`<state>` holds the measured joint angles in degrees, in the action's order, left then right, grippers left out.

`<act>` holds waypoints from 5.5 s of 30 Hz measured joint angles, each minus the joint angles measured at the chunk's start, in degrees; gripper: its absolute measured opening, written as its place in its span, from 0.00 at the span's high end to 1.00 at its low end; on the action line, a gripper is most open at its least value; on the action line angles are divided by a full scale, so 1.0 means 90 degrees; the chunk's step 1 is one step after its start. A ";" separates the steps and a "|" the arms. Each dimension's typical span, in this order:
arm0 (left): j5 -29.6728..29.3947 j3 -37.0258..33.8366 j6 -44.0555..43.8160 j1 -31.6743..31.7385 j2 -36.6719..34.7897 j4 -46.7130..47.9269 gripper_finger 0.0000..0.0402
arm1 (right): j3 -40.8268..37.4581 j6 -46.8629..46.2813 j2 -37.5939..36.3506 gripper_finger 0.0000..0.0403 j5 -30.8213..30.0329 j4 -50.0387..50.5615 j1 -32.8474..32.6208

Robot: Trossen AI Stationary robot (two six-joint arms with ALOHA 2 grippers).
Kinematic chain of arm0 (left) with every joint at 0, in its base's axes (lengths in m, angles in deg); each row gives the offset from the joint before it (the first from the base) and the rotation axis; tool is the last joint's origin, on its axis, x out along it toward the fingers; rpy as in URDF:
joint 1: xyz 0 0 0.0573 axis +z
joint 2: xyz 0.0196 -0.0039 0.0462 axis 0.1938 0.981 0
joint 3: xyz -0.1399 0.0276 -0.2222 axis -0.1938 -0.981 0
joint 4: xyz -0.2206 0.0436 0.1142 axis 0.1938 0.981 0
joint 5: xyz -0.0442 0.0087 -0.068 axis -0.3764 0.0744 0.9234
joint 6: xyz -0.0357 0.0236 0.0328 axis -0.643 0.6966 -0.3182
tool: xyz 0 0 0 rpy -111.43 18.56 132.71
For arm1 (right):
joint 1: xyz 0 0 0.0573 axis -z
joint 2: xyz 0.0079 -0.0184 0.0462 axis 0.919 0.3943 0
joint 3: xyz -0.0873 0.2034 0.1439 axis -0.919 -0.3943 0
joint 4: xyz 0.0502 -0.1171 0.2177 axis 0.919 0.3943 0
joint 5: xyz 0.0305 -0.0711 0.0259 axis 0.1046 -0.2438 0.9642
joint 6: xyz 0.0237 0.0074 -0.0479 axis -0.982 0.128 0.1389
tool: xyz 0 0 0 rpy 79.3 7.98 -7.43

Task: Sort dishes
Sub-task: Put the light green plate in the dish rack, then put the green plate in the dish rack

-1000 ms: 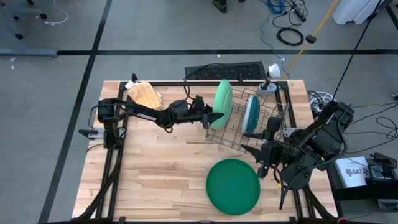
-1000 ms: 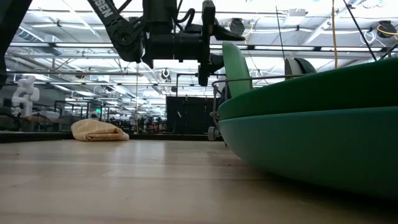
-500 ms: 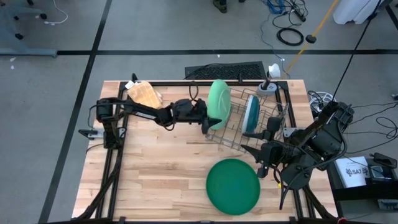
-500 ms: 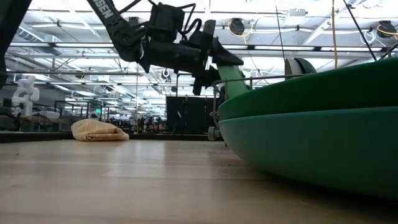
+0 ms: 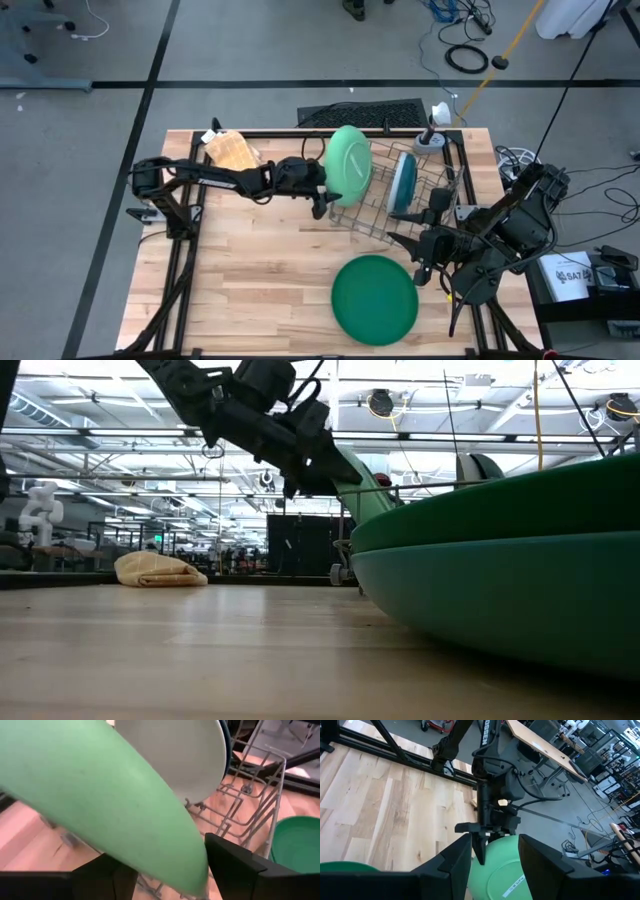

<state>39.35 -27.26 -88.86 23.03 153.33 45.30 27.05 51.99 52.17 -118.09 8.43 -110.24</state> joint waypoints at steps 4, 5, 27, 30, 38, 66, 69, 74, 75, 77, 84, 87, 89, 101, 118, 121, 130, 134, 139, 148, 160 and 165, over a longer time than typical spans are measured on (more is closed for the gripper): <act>-0.0004 0.0000 0.0093 -0.0013 -0.0249 0.0408 0.44 | 0.0000 -0.0005 -0.0001 0.61 0.0000 0.0004 0.0000; -0.0010 0.0000 0.0099 -0.0013 -0.0335 0.0603 0.44 | 0.0000 -0.0007 0.0000 0.61 0.0000 0.0013 0.0000; -0.0517 0.0000 -0.0128 -0.2003 -0.1829 0.2389 0.44 | 0.0000 -0.0142 -0.0001 0.61 0.0369 0.0533 -0.0017; -0.0392 0.0000 0.0189 -0.2679 -0.1603 0.2275 0.44 | 0.0000 -0.0141 -0.0001 0.61 0.0369 0.0594 -0.0017; -0.0624 0.0216 0.1710 -0.4138 0.0038 0.0580 0.44 | 0.0000 -0.0146 -0.0001 0.61 0.0335 0.0599 -0.0017; -0.0773 0.3441 0.2725 -0.4371 0.2752 0.3812 0.60 | 0.0000 -0.0414 -0.0001 0.61 0.0477 0.0569 -0.0017; -0.0785 0.3441 0.2724 -0.4359 0.2752 0.3738 0.69 | 0.0000 -0.0364 -0.0001 0.61 0.0474 0.0568 -0.0012; -0.0782 0.3441 0.2736 -0.4354 0.2752 0.3729 0.81 | 0.0000 -0.0355 -0.0001 0.61 0.0471 0.0586 -0.0012; -0.0775 0.3441 0.2739 -0.4357 0.2752 0.3740 0.83 | 0.0000 -0.0354 -0.0001 0.61 0.0471 0.0585 -0.0012; -0.0676 0.3441 0.2728 -0.4362 0.2752 0.3757 0.87 | 0.0000 -0.0328 -0.0001 0.61 0.0471 0.0585 -0.0012; -0.0476 0.3446 0.2676 -0.4357 0.2820 0.3927 0.94 | 0.0000 -0.0328 -0.0001 0.61 0.0471 0.0590 -0.0015; -0.0328 0.3441 0.2677 -0.4350 0.2735 0.4012 0.98 | 0.0000 -0.0328 -0.0001 0.61 0.0471 0.0594 -0.0015; -0.0249 0.3441 0.2575 -0.4347 0.2614 0.4040 0.98 | 0.0000 -0.0329 -0.0001 0.61 0.0472 0.0600 -0.0015; -0.0438 0.3509 0.2147 -0.4320 0.1381 0.4107 0.98 | 0.0000 -0.0311 0.0002 0.61 0.0468 0.0593 -0.0015; -0.0739 0.3157 0.0966 -0.3721 0.0547 0.1669 0.99 | 0.0000 0.0924 0.0002 0.61 0.0448 -0.0351 -0.0017; -0.0703 0.3148 0.0701 -0.3654 0.0497 0.1505 0.99 | 0.0000 0.1175 -0.0003 0.61 0.0444 -0.0465 -0.0019; -0.1993 0.3140 0.0340 -0.3552 -0.0327 0.1789 0.99 | 0.0002 0.1494 -0.0109 0.61 0.0198 -0.0540 -0.0223; -0.2205 0.3143 0.0179 -0.3325 -0.0606 0.1733 0.99 | 0.0001 0.1528 -0.0227 0.61 0.0070 -0.0549 -0.0319; -0.1545 0.2632 -0.0160 -0.2760 -0.0598 0.0325 0.99 | 0.0002 0.1520 -0.0270 0.61 0.0070 -0.0550 -0.0316; -0.1039 0.0572 -0.1444 -0.1680 -0.0563 -0.3662 1.00 | 0.0002 0.1641 -0.0270 0.61 0.0073 -0.0558 -0.0316; -0.0950 0.0027 -0.2815 -0.1289 0.1055 -0.7311 1.00 | 0.0002 0.1853 -0.0273 0.61 -0.0388 -0.0586 -0.0308; -0.0934 0.0101 -0.3315 -0.1076 0.1740 -0.8031 1.00 | 0.0001 0.1723 -0.0273 0.61 -0.0391 -0.0586 -0.0308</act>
<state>30.94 -26.35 -118.70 13.35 169.00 -26.98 27.06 67.50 49.72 -121.61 3.16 -113.02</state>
